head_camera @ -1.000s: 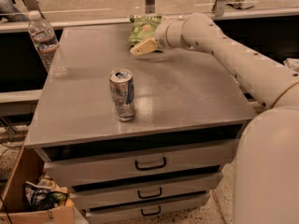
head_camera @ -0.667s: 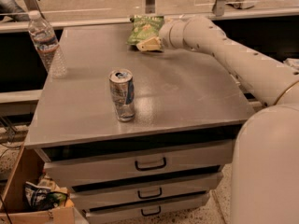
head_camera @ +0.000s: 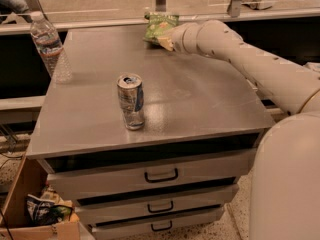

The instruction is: Move green jalapeno chip bag near redbull can

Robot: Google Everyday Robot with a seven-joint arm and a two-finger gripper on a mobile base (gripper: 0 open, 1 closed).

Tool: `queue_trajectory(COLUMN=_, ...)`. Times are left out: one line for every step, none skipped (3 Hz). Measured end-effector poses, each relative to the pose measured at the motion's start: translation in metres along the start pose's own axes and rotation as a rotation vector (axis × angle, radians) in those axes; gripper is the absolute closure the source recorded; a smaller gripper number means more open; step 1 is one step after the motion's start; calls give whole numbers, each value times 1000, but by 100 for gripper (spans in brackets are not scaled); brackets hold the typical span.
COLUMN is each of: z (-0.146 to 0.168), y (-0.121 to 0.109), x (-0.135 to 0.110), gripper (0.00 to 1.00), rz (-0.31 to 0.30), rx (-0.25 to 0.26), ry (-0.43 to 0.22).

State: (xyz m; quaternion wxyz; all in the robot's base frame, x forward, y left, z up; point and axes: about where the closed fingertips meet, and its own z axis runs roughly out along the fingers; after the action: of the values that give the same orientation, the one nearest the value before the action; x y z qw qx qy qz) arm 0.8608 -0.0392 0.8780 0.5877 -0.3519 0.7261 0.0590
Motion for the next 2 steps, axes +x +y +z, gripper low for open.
queue_trajectory(z=-6, y=6, x=2, gripper=88, rz=14, rx=-2, ry=5)
queue_trajectory(z=-13, y=16, x=8, gripper=100, rz=25, rx=-17, ry=12)
